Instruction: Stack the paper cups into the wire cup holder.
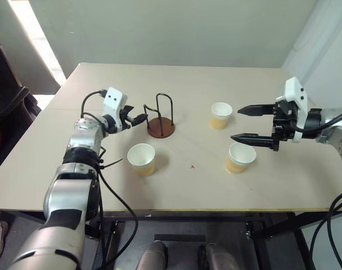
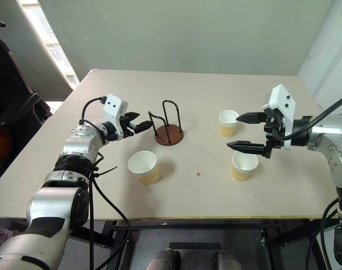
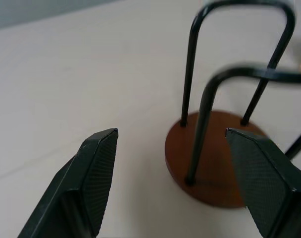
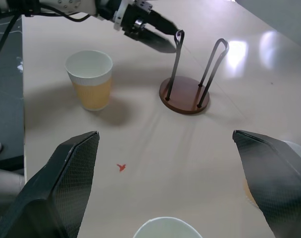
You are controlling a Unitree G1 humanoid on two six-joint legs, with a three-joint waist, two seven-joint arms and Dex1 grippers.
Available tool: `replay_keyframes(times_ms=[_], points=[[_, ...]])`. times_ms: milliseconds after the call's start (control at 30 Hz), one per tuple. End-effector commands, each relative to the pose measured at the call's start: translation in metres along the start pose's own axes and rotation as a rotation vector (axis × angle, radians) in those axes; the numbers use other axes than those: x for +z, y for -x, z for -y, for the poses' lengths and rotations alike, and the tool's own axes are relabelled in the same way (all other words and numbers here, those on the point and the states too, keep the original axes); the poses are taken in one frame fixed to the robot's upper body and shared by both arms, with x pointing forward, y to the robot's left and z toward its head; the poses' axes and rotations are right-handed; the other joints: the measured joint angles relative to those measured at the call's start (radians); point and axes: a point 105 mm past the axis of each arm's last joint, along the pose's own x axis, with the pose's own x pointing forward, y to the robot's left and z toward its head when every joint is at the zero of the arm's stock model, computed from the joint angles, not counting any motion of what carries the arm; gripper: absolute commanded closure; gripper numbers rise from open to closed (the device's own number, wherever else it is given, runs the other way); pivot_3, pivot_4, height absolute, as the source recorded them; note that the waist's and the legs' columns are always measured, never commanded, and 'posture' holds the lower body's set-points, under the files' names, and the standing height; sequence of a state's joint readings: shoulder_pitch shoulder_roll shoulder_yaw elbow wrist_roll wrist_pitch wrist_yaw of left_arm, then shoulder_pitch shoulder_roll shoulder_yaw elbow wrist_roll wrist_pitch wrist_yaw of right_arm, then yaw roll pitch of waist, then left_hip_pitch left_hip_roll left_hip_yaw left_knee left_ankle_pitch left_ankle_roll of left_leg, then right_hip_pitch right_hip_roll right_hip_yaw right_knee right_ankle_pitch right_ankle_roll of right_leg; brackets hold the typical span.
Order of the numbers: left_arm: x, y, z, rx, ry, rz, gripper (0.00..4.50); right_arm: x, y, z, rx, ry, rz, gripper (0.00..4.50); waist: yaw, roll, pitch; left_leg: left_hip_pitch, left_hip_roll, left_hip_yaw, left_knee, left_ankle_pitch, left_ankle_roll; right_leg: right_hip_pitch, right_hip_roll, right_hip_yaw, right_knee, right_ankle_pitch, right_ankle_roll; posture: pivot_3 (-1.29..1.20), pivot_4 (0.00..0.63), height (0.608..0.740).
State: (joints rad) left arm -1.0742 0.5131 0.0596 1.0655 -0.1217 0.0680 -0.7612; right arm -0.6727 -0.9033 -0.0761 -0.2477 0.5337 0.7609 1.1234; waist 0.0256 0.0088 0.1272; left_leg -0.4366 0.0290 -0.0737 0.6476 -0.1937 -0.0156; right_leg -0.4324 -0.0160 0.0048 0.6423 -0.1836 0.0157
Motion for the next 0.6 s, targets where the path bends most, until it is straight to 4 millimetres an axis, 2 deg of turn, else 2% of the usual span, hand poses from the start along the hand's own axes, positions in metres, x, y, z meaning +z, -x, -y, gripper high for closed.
replay_keyframes(times_ms=[33,233,433,600], points=[[0.022,-0.005,-0.001,0.017,-0.023,0.07,2.12,0.013,0.011,0.002,-0.053,0.043,0.03,0.0,0.001,0.0,0.0,0.0,0.0,0.0,0.0,0.0,0.0,0.0,0.0,0.0,0.0,0.0,0.001,0.0,0.15,0.74],[0.027,-0.008,0.003,-0.007,-0.016,0.091,4.34,0.011,0.014,0.003,-0.076,0.041,0.025,0.0,0.002,0.0,0.0,0.0,0.0,0.002,0.001,0.003,-0.003,0.001,0.001,0.001,0.0,-0.003,0.005,0.0,0.15,0.74],[0.035,-0.001,0.007,-0.08,-0.044,0.108,4.43,0.011,0.014,0.005,-0.086,0.045,0.024,0.0,0.002,0.0,0.0,-0.001,-0.001,0.003,0.002,0.003,-0.004,0.001,0.004,0.003,0.0,-0.005,0.008,0.0,0.15,0.74],[0.07,0.004,0.034,-0.253,-0.066,0.206,4.43,0.014,0.015,0.003,-0.06,0.047,0.03,0.0,0.008,0.0,0.0,-0.003,-0.001,0.003,0.006,0.003,-0.004,0.001,0.005,0.004,-0.001,-0.006,0.009,0.0,0.15,0.74]])
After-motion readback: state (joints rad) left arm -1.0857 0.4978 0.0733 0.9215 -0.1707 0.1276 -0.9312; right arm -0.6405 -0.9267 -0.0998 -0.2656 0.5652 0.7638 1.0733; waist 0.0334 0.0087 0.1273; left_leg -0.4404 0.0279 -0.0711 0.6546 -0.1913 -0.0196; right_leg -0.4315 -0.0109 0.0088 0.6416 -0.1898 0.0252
